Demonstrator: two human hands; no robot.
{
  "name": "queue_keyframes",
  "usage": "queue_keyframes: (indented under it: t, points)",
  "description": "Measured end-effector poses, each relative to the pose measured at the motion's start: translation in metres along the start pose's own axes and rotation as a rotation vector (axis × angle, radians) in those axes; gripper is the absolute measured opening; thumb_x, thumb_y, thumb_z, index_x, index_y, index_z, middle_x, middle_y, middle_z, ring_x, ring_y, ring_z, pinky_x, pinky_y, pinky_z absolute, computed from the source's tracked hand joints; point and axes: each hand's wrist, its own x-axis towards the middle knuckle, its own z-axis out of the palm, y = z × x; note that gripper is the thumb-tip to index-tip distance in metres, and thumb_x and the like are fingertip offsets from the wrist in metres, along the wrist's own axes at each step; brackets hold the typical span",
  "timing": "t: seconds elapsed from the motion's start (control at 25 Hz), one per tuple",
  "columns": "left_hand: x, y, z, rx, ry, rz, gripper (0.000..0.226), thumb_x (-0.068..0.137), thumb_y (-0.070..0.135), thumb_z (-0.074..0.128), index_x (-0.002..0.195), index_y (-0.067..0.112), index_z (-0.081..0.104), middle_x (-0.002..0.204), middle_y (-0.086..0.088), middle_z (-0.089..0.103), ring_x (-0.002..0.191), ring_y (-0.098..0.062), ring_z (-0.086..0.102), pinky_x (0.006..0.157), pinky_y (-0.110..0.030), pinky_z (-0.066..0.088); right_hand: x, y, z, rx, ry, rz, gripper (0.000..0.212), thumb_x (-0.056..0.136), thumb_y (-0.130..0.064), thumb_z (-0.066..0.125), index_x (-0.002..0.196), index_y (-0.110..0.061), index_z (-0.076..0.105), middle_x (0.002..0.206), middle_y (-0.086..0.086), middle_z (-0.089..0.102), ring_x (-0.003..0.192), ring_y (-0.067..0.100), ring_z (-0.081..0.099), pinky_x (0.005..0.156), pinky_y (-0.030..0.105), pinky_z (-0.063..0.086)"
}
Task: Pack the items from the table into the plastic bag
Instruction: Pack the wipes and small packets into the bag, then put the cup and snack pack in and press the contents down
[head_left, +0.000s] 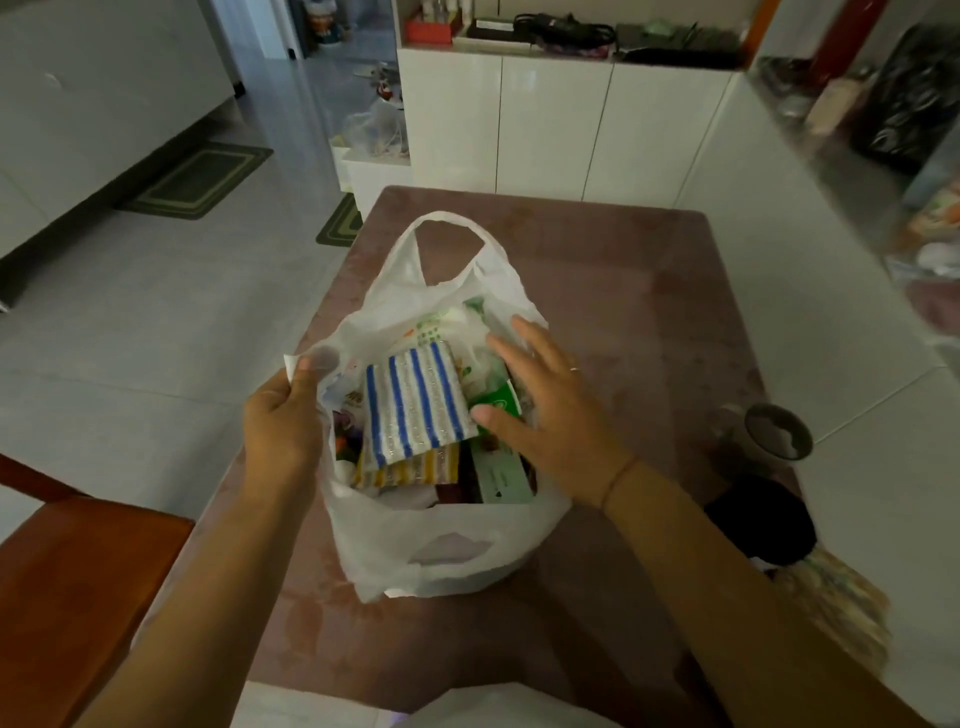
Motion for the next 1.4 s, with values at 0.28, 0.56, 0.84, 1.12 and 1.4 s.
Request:
queue_keyframes:
  t: [0.28,0.56,0.84,1.12,1.4]
  points:
    - [-0.002,-0.004,0.008,0.094,0.028,0.031,0.026,0.083,0.044,0.057,0.068,0.029,0.072,0.059,0.008,0.069,0.054,-0.011,0.066,0.048,-0.026,0.047,-0.065,0.08,-0.025,-0.094,0.267,0.422,0.08,0.084,-0.054,0.056,0.149,-0.022,0.022,0.158,0.006,0.02,0.145,0.027,0.018,0.116,0.052,0.023]
    - [-0.003,-0.006,0.009,0.142,0.017,0.054,0.026,0.083,0.046,0.055,0.071,0.03,0.071,0.058,0.009,0.069,0.049,-0.009,0.064,0.043,-0.024,0.044,-0.146,0.141,-0.017,-0.463,0.257,0.881,0.098,0.072,-0.062,0.065,0.148,-0.017,0.023,0.158,0.015,0.015,0.145,0.034,0.012,0.115,0.055,0.007]
    - [0.0,-0.011,0.008,0.158,-0.008,0.078,0.03,0.078,0.051,0.054,0.081,0.028,0.072,0.065,0.005,0.071,0.058,-0.016,0.067,0.054,-0.033,0.048,-0.153,0.156,0.003,-0.457,0.227,1.044,0.097,0.077,-0.058,0.063,0.151,-0.019,0.013,0.159,0.015,0.005,0.144,0.037,0.01,0.114,0.054,0.019]
    - [-0.002,-0.01,0.007,0.18,-0.019,0.071,0.03,0.082,0.05,0.052,0.08,0.029,0.072,0.066,0.004,0.071,0.06,-0.02,0.068,0.055,-0.034,0.05,-0.151,0.16,0.005,-0.319,0.458,1.115,0.08,0.079,-0.034,0.071,0.144,-0.011,0.029,0.142,0.026,0.034,0.118,0.047,0.045,0.092,0.055,0.043]
    - [-0.008,-0.001,0.01,0.173,0.018,0.019,0.03,0.087,0.048,0.05,0.082,0.025,0.07,0.079,-0.004,0.071,0.071,-0.023,0.068,0.061,-0.036,0.051,-0.083,0.046,-0.031,0.037,0.793,0.505,0.094,0.067,-0.027,0.079,0.144,-0.022,0.026,0.14,0.012,0.038,0.128,0.025,0.04,0.1,0.024,0.032]
